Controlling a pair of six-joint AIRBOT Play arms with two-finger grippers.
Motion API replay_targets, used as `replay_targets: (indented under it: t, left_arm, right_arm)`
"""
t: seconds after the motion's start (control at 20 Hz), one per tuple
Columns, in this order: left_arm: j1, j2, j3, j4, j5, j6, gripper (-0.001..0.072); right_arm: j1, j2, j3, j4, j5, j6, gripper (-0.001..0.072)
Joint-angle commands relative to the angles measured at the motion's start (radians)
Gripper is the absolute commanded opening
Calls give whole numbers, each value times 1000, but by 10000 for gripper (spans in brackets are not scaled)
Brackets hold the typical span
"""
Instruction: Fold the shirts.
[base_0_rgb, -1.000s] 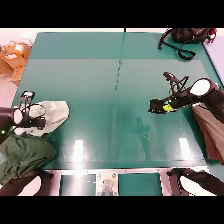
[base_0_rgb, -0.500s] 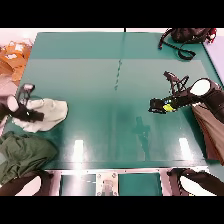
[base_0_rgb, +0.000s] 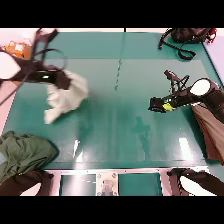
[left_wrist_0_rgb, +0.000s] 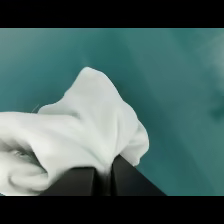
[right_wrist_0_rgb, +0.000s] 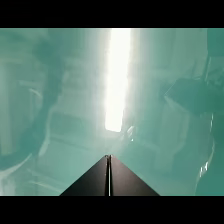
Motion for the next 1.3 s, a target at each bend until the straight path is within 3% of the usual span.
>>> replay_targets:
  t: [0.0, 0.1, 0.15, 0.2, 0.25, 0.35, 0.4, 0.6, 0.65, 0.9, 1.25]
  left_arm:
    - [-206, -92, 36, -76, 147, 3, 21]
    - [-261, -197, 36, -157, 161, 3, 25]
    - [-273, -248, 36, -192, 159, 4, 81]
    - [-270, -280, 36, -208, 153, 3, 428]
    - [-254, -294, 37, -208, 144, -10, 697]
    - [-182, -289, 56, -204, 75, -27, 716]
    - [-129, -288, 81, -203, 10, -26, 716]
    - [90, -288, 86, -196, -139, -27, 716]
    - [141, -288, 57, -197, -134, -27, 716]
    - [237, -312, -198, -216, 2, -29, 715]
    - [237, -475, -311, -573, 112, 125, 715]
  right_arm:
    - [-1, 0, 0, 11, -3, 0, 16]
    - [-2, 0, 0, 11, -3, 0, 18]
    - [-4, 0, 4, 11, -3, 0, 19]
    - [-12, 0, 13, 11, -2, 0, 45]
    - [-27, 0, 32, 11, 9, 0, 155]
    - [-62, 0, 76, 12, 38, 0, 393]
    - [-77, 0, 94, 12, 44, 0, 440]
    - [-106, -19, 105, 11, 45, 0, 466]
    - [-103, -37, 105, 11, 44, 0, 500]
    - [-56, -159, 55, 17, 17, -1, 500]
    - [66, -307, 16, 180, -126, -59, 499]
